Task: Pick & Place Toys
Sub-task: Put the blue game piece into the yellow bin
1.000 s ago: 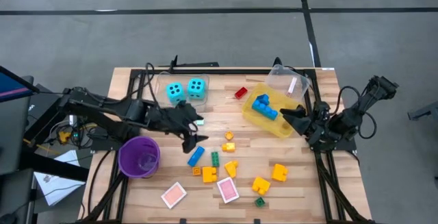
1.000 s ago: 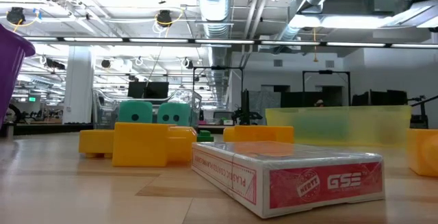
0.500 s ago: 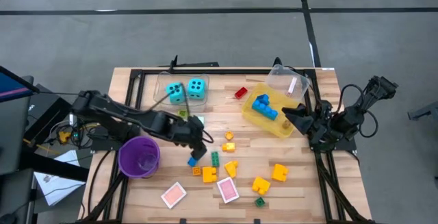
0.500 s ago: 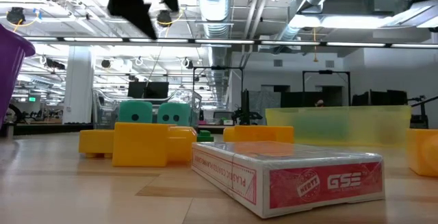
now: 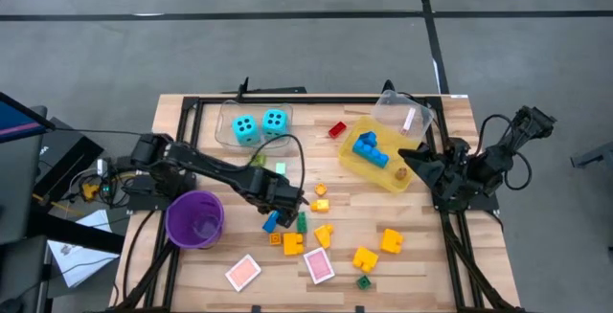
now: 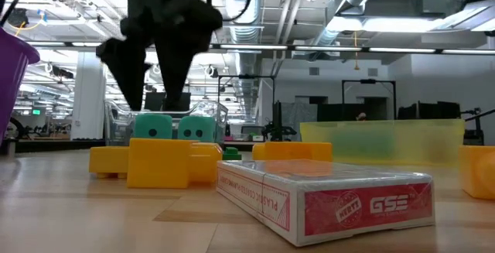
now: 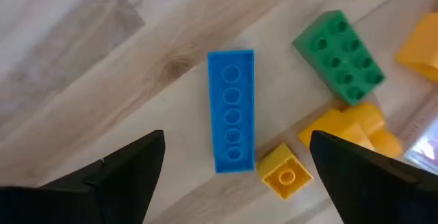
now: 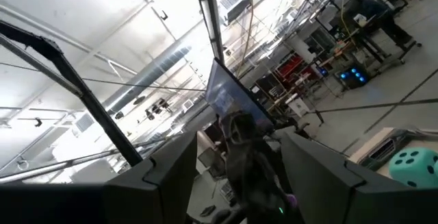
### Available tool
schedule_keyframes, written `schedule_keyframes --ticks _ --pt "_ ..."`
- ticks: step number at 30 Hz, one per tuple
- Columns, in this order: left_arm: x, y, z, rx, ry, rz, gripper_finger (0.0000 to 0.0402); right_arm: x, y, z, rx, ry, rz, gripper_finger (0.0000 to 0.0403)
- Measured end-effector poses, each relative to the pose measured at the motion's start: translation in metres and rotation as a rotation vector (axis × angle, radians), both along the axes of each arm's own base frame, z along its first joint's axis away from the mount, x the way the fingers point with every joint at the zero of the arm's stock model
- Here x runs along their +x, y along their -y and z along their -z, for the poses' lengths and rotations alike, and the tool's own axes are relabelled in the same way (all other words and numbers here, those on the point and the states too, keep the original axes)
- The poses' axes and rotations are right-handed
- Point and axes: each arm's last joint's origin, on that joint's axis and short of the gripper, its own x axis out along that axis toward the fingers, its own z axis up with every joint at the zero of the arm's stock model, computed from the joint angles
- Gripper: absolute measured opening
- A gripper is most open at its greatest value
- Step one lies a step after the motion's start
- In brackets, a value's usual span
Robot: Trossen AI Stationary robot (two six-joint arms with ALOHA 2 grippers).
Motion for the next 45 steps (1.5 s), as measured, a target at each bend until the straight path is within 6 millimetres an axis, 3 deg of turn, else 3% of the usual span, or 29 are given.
schedule_keyframes --ticks 13,22,28,37,45 --pt "0.014 0.004 0.05 0.003 -0.129 -0.011 0.0355 -0.004 0.002 -0.003 -0.05 0.024 -0.024 0.0207" --pt "0.02 0.01 0.067 -0.001 -0.139 -0.004 0.0346 -0.005 0.002 -0.004 -0.061 0.041 -0.055 0.0207" --pt "0.021 0.012 0.068 -0.005 -0.125 -0.012 0.0287 -0.005 0.001 -0.005 -0.062 0.059 -0.091 0.0207" --pt "0.023 0.012 0.069 0.003 -0.107 0.007 0.0131 -0.006 0.001 -0.005 -0.06 0.065 -0.096 0.0207" --pt "0.022 0.008 0.054 0.021 -0.045 0.169 0.0124 -0.009 0.004 -0.007 -0.067 0.072 -0.088 0.0207"
